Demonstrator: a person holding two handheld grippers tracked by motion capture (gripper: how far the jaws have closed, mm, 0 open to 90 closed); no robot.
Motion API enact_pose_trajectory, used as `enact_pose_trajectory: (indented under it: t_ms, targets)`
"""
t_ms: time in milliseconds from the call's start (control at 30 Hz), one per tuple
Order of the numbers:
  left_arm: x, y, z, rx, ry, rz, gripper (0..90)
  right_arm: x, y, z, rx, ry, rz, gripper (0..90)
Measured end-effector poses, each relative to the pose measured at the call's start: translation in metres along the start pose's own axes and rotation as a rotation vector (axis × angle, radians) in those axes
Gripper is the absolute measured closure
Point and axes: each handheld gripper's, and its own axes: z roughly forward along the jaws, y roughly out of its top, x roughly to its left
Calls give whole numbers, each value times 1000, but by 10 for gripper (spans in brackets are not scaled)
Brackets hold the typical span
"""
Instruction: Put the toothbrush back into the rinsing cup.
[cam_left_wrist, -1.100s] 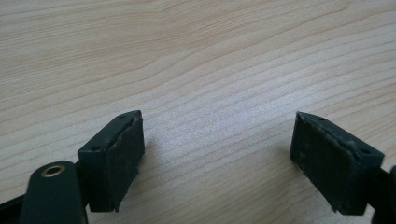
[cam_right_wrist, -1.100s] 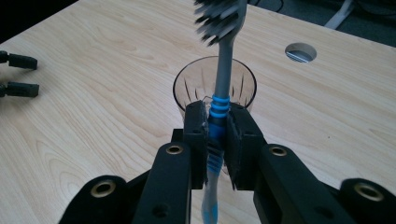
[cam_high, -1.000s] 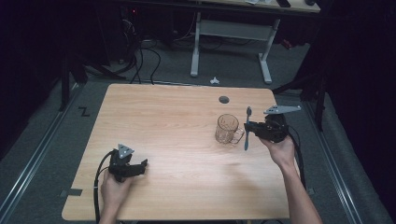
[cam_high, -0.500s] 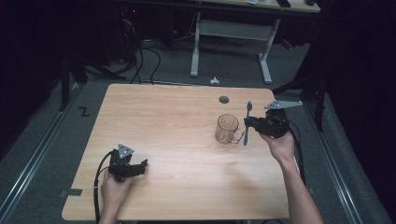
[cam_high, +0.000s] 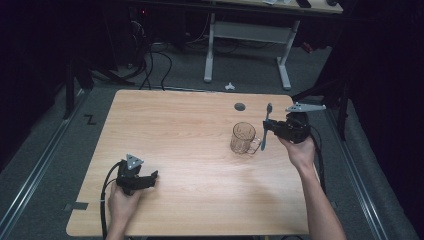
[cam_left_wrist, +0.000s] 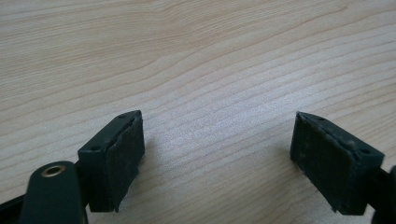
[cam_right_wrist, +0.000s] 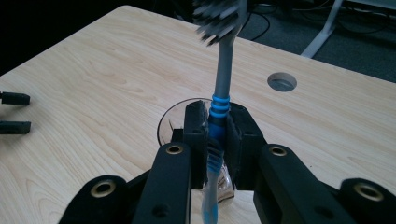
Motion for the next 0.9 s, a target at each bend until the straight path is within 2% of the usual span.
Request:
enact_pose_trajectory:
  t_ms: [467,900]
  targets:
    - [0,0,0,0,0,0,182,4,17,8,0,-28,-37,799]
    - [0,0,0,0,0,0,182,2,22,15,-10,-28,-36,798]
